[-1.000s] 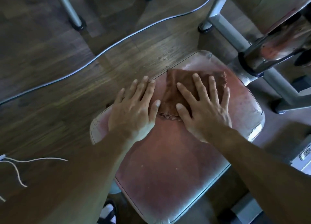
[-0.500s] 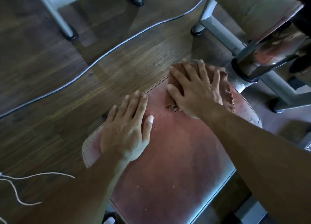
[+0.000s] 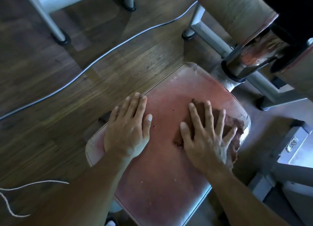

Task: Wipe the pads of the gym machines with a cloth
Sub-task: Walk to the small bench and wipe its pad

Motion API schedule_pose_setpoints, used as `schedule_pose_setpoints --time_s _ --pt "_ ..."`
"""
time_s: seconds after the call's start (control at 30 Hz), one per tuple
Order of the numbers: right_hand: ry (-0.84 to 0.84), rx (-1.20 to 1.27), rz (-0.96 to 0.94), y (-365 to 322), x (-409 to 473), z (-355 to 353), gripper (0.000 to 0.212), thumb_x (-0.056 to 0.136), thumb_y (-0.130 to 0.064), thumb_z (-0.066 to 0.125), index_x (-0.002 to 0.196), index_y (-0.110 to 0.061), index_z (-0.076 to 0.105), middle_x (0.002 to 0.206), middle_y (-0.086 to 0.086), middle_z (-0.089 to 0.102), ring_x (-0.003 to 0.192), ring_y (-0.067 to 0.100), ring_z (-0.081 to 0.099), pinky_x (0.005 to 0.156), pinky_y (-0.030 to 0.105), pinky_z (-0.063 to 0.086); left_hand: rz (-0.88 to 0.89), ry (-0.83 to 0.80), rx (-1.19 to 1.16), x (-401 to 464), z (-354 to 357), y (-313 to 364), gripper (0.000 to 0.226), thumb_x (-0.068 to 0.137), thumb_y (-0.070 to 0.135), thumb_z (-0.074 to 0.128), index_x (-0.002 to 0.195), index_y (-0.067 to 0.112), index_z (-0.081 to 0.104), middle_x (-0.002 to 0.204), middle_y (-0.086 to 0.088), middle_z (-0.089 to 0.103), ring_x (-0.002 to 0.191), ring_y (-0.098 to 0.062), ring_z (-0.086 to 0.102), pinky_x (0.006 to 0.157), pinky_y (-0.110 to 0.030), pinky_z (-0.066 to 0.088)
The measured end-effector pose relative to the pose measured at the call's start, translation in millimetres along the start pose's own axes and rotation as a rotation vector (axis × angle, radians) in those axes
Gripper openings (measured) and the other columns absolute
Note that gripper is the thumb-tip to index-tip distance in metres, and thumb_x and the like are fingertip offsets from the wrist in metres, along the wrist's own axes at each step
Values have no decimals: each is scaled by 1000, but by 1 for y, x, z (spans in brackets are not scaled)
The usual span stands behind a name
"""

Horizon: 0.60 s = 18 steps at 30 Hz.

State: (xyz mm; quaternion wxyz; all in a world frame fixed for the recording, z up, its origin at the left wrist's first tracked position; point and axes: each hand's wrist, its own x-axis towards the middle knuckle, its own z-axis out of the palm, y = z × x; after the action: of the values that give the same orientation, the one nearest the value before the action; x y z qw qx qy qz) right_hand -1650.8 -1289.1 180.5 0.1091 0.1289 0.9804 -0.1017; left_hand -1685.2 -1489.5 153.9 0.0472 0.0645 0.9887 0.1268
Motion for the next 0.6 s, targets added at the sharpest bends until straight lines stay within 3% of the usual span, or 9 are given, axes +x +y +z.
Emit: schedule_pose_setpoints --time_s 0.07,0.17,0.27,0.43,0.5,0.6 --pt "-14 -10 15 -18 -20 9 62 92 -72 11 151 -57 -4 165 -15 -16 151 29 -21 112 71 -9 6 21 -126 0 -6 0 61 102 49 15 152 22 36 159 2 34 147 -17 29 118 -40 24" --pt "-45 -24 -18 -51 -26 15 62 94 -69 10 151 -54 -7 165 -11 -19 150 32 -24 111 73 -10 -84 39 -548 0 -22 -8 64 98 53 16 147 24 45 150 7 47 141 -7 37 117 -21 18" --pt "-86 -18 -201 -100 -19 22 60 97 -64 19 152 -52 0 166 -10 -16 150 33 -23 110 74 -13 -270 62 -928 -5 -35 -34 62 93 62 24 135 31 58 136 12 61 129 -1 51 115 -32 35" --pt "-213 25 -604 -159 -56 33 55 101 -54 22 154 -45 10 167 -9 -8 151 31 -22 111 70 -14 -445 240 -678 -42 -48 -84 63 93 62 24 134 29 59 130 0 65 125 -16 57 105 -33 43" --pt "-220 187 -593 -148 -58 26 56 103 -49 25 156 -40 13 167 -11 0 153 23 -14 119 60 -9 -356 290 -603 -53 -50 -91 55 98 52 30 136 22 56 132 -4 64 125 -20 57 105 -37 43" --pt "-9 250 -438 -105 -36 14 57 99 -47 23 153 -31 30 166 -6 19 154 19 6 123 53 3 -68 250 -403 -56 -45 -74 53 99 44 37 143 16 48 150 -9 47 140 -26 41 113 -53 34"
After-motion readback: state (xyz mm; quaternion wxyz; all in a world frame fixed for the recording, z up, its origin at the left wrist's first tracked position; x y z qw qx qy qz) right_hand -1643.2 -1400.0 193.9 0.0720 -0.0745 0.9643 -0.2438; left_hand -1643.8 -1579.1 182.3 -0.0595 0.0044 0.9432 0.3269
